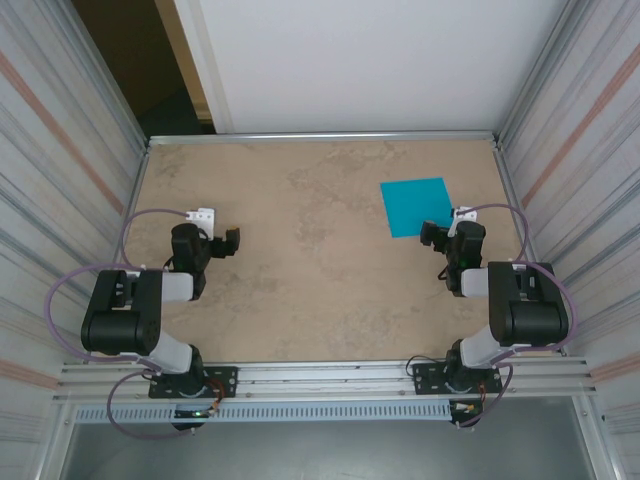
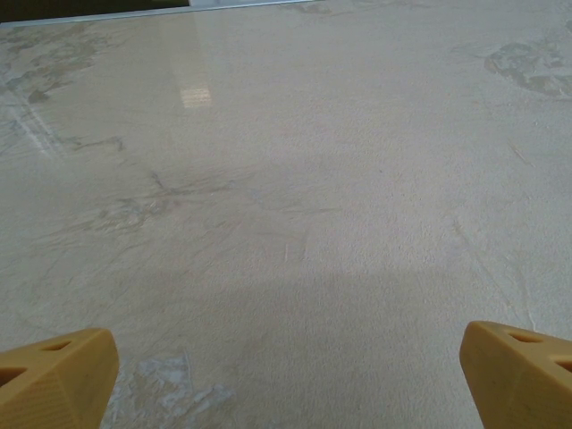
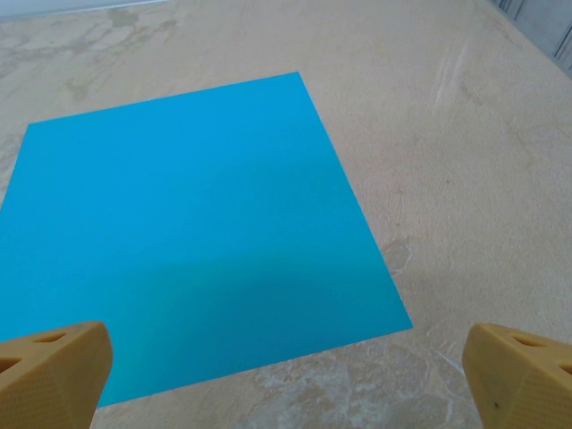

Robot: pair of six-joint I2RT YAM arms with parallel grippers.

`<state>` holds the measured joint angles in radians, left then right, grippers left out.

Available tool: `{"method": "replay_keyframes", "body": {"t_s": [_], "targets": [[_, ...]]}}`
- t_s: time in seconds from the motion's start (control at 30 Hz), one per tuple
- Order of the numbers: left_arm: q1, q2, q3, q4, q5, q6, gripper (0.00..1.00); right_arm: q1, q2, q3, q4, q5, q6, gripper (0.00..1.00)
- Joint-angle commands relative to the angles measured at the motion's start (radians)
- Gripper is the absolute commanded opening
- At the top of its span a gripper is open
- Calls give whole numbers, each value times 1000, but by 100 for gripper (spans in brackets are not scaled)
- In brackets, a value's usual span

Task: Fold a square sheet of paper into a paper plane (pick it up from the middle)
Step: Move the square sheet of paper to the center of the table.

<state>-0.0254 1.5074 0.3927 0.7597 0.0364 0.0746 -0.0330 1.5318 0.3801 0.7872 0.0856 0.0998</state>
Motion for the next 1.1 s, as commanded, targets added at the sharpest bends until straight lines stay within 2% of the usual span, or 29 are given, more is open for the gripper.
{"method": "replay_keyframes", "body": {"t_s": [0.0,0.2,0.27,0.33,0.47,0.6,0.7,0.77,0.87,0.97,1.07], "targets": [[11,6,21,26,11,-2,99,3,7,21,23,20,8,99],[10,-9,-3,61,6,-6,99,6,-1,14,34,20,5,99],[6,-51,-31,76,-34,-17,99,11,-46,30,-29,25,0,99],[-2,-110,-49,60,-128,-45,99,20,-112,62,-144,57,-3,99],[-2,-258,23,-241,-209,-122,99,31,-228,150,-391,103,50,99],[-21,-347,112,-473,-234,-239,99,57,-298,233,-583,60,142,99],[-24,-384,182,-631,-131,-397,99,72,-302,299,-694,-138,143,99],[-27,-374,216,-678,-61,-453,99,105,-273,358,-765,-140,179,99],[-27,-333,233,-668,48,-537,99,112,-185,480,-894,-135,321,99],[-33,-287,247,-625,191,-557,99,84,-55,594,-982,-253,418,99],[-44,-244,244,-568,262,-598,99,70,57,669,-991,-310,481,99]]}}
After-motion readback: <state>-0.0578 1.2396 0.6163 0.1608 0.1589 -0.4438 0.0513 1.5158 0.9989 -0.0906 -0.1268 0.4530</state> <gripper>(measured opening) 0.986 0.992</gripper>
